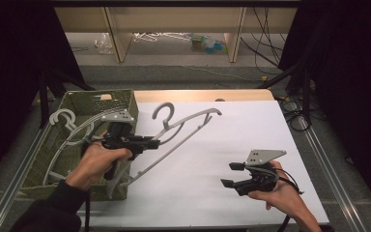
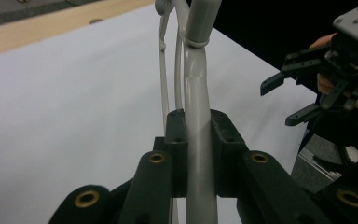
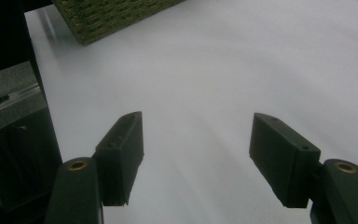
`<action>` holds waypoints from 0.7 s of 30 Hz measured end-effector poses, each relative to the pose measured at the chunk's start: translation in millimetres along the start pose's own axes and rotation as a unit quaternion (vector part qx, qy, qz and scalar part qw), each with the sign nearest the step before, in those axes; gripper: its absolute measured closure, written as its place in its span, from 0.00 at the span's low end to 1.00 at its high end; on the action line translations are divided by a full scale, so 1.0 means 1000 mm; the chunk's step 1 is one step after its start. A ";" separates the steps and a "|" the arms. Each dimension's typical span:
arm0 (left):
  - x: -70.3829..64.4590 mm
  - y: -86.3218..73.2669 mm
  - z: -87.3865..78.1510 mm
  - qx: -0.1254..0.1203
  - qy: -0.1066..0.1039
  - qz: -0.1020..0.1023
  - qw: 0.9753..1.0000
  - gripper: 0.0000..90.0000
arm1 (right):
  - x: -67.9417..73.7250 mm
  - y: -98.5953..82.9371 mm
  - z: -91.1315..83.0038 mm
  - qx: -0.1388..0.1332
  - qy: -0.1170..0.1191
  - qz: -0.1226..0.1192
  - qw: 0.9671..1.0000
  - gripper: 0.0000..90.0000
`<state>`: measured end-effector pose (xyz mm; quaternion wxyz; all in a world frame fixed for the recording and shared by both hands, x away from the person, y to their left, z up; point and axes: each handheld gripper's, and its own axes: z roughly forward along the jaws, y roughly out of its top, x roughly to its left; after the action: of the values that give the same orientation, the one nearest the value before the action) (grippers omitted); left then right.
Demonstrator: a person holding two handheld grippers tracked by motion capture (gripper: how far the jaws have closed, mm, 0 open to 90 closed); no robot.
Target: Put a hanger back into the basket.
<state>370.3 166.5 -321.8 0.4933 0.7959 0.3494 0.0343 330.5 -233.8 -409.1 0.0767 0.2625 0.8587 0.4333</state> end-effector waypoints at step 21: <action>0.061 -0.009 -0.095 -0.044 0.105 -0.031 0.993 0.88 | -0.001 -0.003 0.002 0.004 -0.003 -0.006 1.000 0.36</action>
<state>373.8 277.2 -298.9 0.4894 0.7540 0.4219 0.1181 330.9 -234.4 -412.8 0.0806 0.2587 0.8620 0.4284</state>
